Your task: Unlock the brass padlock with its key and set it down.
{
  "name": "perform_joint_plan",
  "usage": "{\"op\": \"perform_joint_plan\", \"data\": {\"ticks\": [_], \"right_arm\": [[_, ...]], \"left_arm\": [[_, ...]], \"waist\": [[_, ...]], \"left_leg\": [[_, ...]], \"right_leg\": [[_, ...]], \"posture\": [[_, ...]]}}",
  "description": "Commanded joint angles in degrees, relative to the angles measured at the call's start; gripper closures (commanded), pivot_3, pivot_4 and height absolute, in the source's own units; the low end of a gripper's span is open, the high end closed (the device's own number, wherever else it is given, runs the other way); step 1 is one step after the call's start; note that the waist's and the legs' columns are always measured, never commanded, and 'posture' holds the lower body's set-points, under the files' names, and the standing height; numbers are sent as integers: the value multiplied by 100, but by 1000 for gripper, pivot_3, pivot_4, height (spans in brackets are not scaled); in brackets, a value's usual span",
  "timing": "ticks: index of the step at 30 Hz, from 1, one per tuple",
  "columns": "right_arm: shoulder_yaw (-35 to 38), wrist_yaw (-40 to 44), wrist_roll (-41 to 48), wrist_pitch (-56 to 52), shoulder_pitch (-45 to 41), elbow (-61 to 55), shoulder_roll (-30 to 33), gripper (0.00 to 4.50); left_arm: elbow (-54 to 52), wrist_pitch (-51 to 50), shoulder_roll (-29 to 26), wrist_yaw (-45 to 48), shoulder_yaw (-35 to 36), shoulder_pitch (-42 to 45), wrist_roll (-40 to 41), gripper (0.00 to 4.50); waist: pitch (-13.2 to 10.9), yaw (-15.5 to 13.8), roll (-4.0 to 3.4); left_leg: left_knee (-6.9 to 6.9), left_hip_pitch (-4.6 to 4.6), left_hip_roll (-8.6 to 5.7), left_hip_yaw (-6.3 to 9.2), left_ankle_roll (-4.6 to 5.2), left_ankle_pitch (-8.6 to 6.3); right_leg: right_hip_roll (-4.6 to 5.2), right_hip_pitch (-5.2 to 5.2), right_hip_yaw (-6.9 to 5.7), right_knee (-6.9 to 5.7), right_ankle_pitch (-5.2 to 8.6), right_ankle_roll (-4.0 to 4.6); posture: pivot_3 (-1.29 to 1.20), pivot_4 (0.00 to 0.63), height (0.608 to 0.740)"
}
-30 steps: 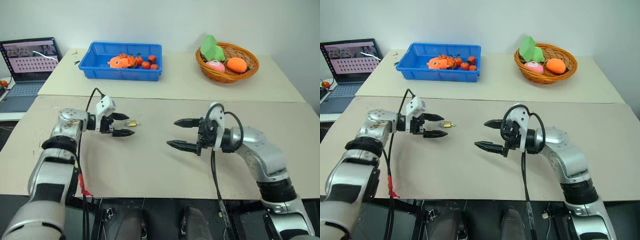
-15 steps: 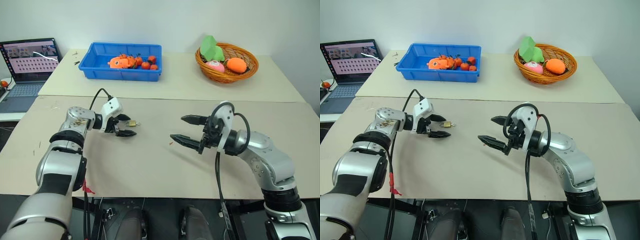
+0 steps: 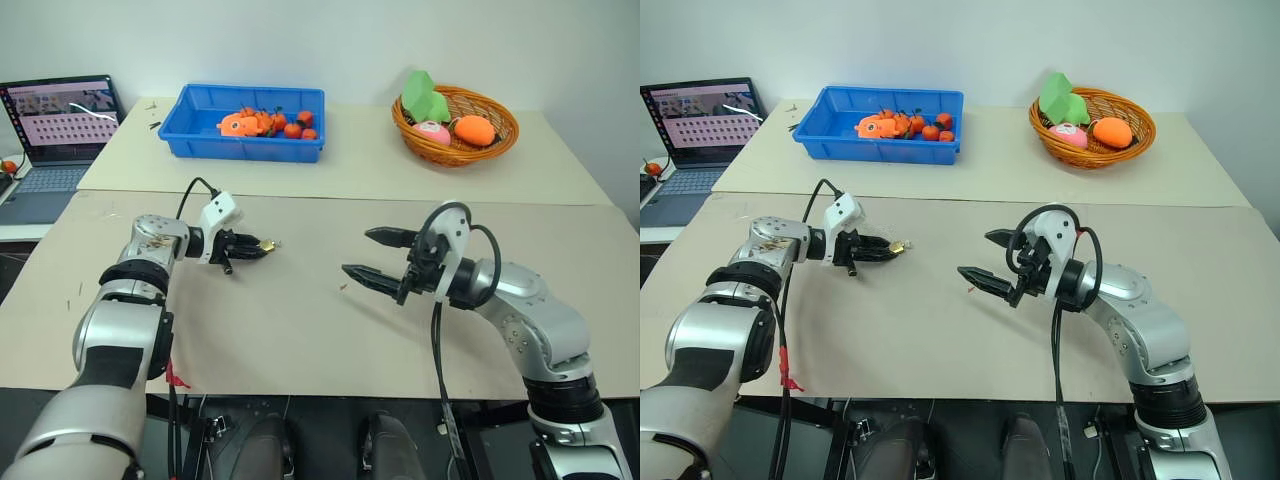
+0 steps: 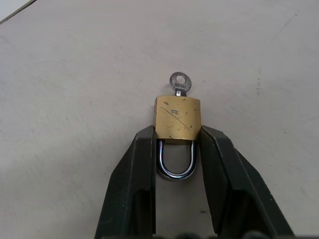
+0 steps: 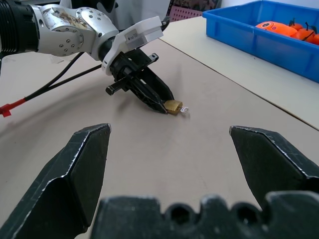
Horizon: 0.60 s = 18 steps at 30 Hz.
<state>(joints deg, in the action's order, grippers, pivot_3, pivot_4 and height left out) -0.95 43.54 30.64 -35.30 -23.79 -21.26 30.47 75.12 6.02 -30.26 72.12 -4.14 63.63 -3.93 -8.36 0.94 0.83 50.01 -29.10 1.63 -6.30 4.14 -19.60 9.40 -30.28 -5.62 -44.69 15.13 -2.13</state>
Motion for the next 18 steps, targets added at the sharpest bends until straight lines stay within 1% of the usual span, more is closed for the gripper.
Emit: {"op": "perform_joint_plan", "data": {"ticks": [1, 11, 15, 18], "right_arm": [[220, -23, 66, 143, -121, -92, 28, 0], [125, -98, -80, 260, -171, 74, -21, 0], [74, -118, -156, 298, -195, 130, -51, 0], [37, -126, -200, 327, -195, 151, -80, 0]], "left_arm": [[25, 18, 0, 37, 1, 10, -116, 3732], [-65, 137, 25, 7, 181, 42, -36, 3732], [-412, 217, -81, 514, 402, 143, 262, 3732], [-1194, -18, -204, 1183, 555, -59, 641, 3732]], "waist": [[0, 0, 0], [0, 0, 0], [0, 3, 0], [-1, 3, 1]], "left_leg": [[0, 0, 0, 0, 0, 0], [0, 0, 0, 0, 0, 0], [0, -3, -1, -1, 0, 0], [1, -10, 0, 0, -2, 1]], "right_leg": [[0, 0, 0, 0, 0, 0], [0, 0, 0, 0, 0, 0], [0, -2, 0, 0, 0, 0], [0, -8, -2, 0, 0, 0]], "posture": [[0, 150, 664], [0, 150, 664], [0, 150, 664], [0, 150, 664]]}}
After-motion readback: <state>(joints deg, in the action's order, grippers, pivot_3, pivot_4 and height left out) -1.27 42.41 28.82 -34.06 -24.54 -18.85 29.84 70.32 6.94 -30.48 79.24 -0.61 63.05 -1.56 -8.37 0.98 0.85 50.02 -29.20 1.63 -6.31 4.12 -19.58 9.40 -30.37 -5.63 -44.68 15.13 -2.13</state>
